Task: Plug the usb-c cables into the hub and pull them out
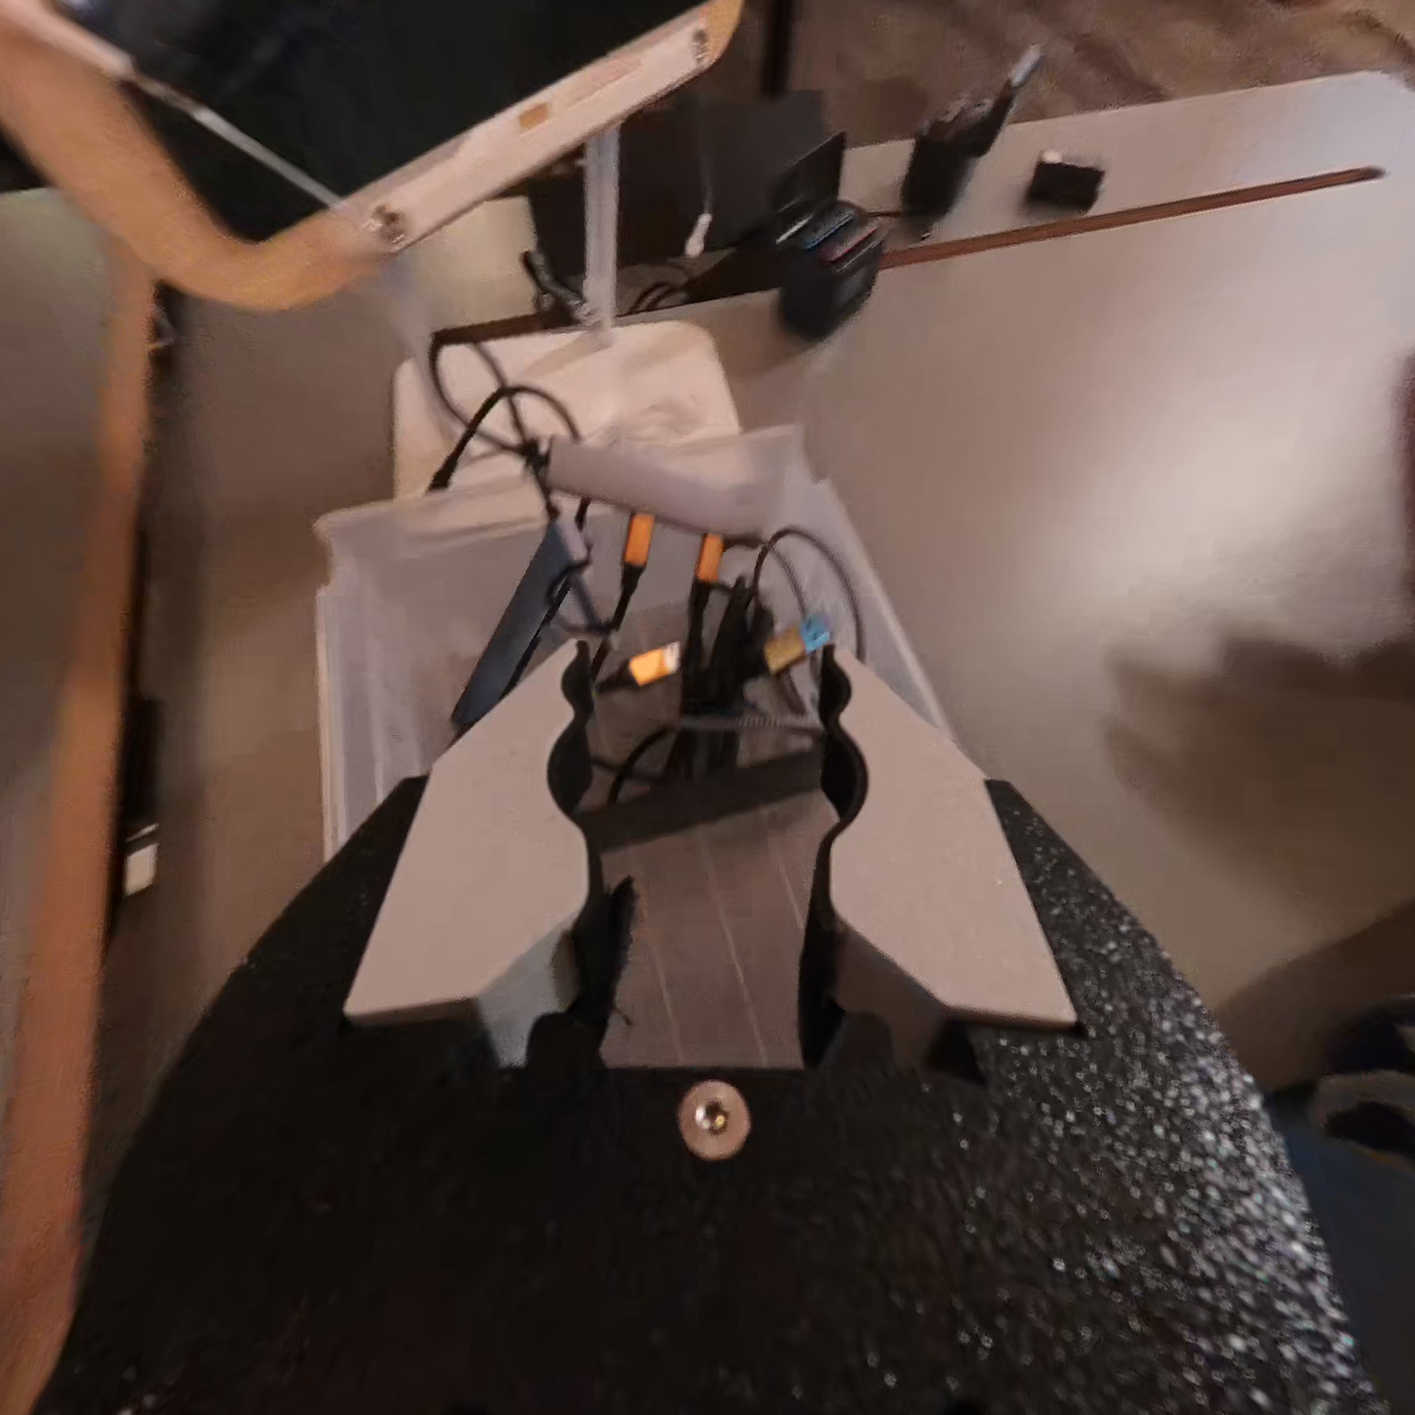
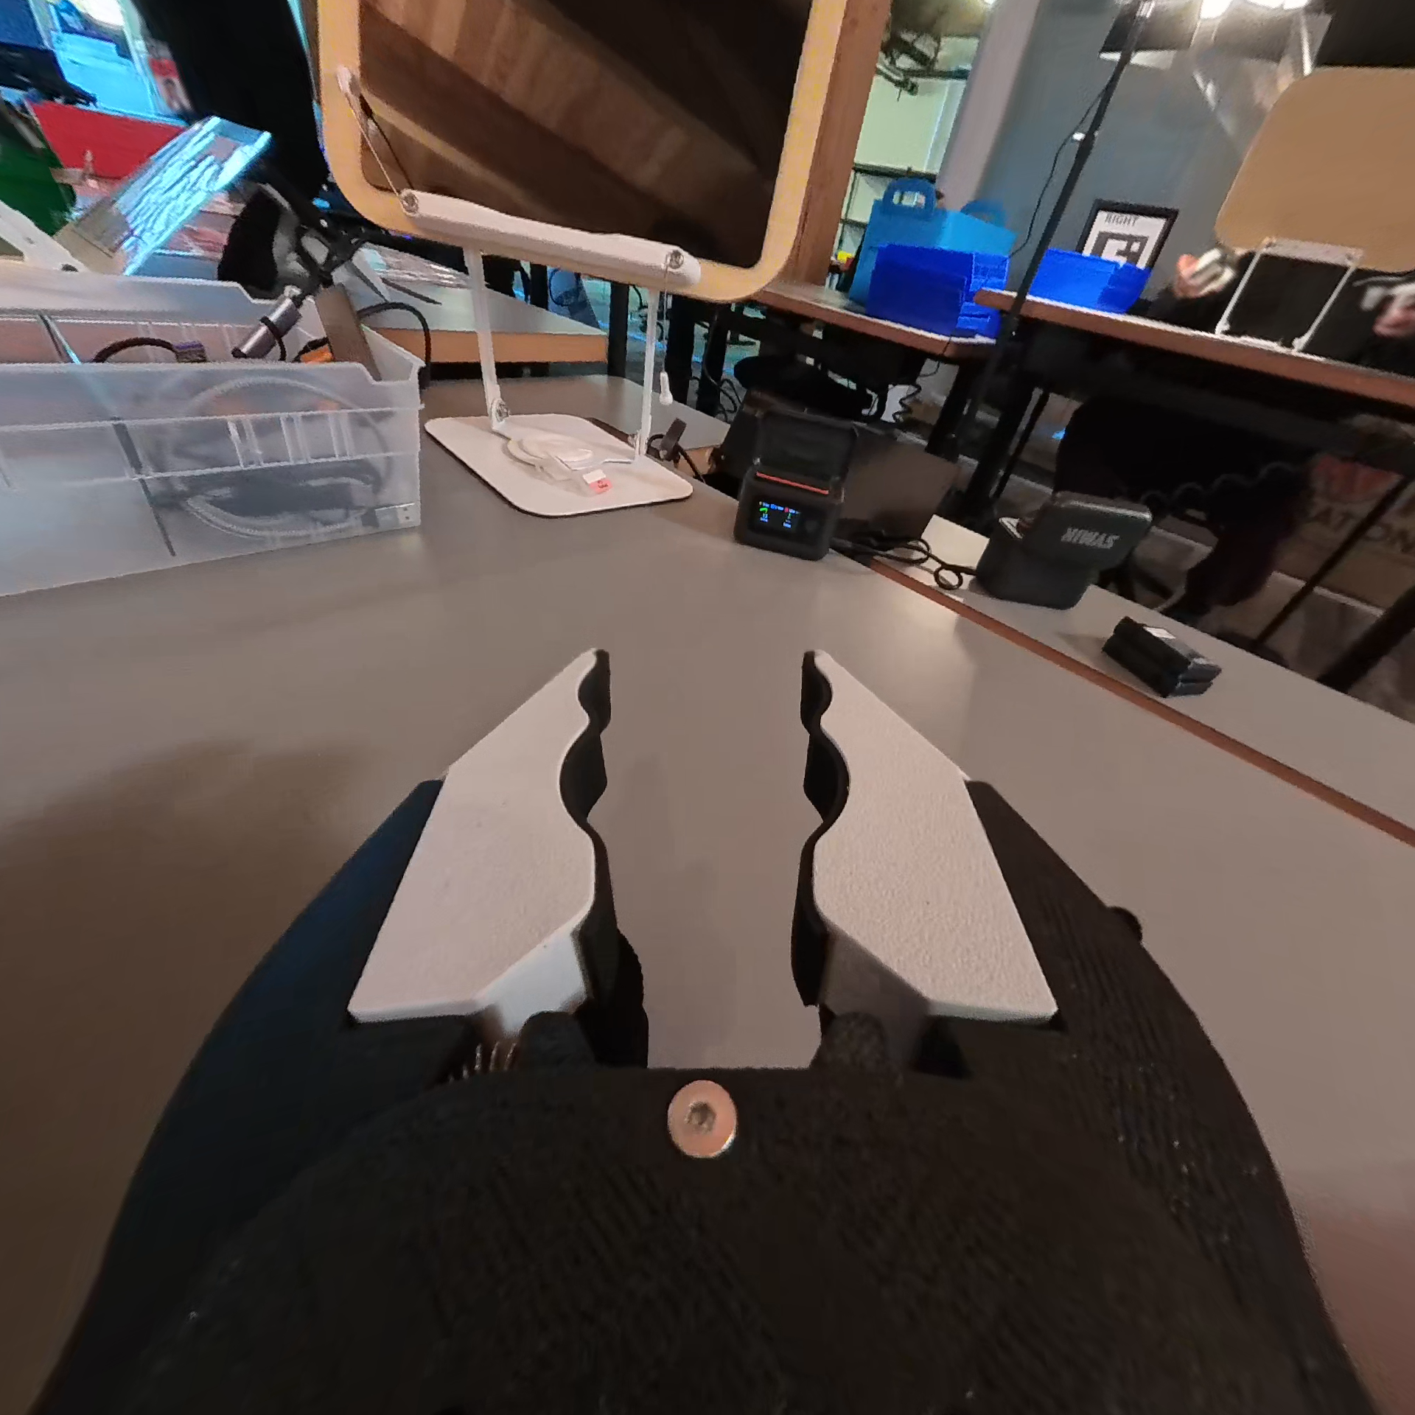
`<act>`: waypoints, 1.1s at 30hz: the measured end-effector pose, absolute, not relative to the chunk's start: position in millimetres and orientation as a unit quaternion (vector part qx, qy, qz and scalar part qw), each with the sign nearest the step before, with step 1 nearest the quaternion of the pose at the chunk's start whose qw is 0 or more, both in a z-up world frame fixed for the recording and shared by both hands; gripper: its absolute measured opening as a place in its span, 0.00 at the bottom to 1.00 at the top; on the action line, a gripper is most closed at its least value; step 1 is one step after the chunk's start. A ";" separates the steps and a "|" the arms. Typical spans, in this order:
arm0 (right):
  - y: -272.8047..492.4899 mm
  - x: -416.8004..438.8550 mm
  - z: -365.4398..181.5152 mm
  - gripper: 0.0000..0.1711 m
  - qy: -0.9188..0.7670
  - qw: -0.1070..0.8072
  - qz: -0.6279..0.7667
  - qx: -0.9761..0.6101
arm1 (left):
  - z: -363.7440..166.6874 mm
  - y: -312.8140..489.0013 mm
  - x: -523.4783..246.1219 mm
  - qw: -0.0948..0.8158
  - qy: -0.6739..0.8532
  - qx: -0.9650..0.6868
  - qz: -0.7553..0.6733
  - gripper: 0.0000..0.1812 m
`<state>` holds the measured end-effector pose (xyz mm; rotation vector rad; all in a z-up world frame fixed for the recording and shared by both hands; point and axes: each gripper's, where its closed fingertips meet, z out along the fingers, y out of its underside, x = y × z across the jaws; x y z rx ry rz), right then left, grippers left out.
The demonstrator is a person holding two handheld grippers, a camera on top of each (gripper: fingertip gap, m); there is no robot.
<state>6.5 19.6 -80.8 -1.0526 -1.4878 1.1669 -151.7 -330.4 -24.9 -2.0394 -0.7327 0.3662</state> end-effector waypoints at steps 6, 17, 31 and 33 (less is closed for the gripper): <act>17.0 7.7 -80.7 0.28 -0.608 0.468 0.477 -0.428 | -48.2 -298.6 -225.8 0.381 -0.303 -0.865 0.121 0.33; 10.5 11.0 -76.7 0.28 -0.618 0.477 0.467 -0.415 | -90.4 -274.5 -252.6 0.370 -0.363 -0.853 -0.062 0.31; 5.5 10.8 -81.0 0.27 -0.630 0.471 0.461 -0.411 | -55.5 -287.2 -241.8 0.472 -0.336 -0.811 -0.077 0.06; 3.6 11.1 -80.3 0.27 -0.630 0.471 0.463 -0.407 | -33.5 -290.2 -239.0 0.494 -0.315 -0.810 -0.021 0.06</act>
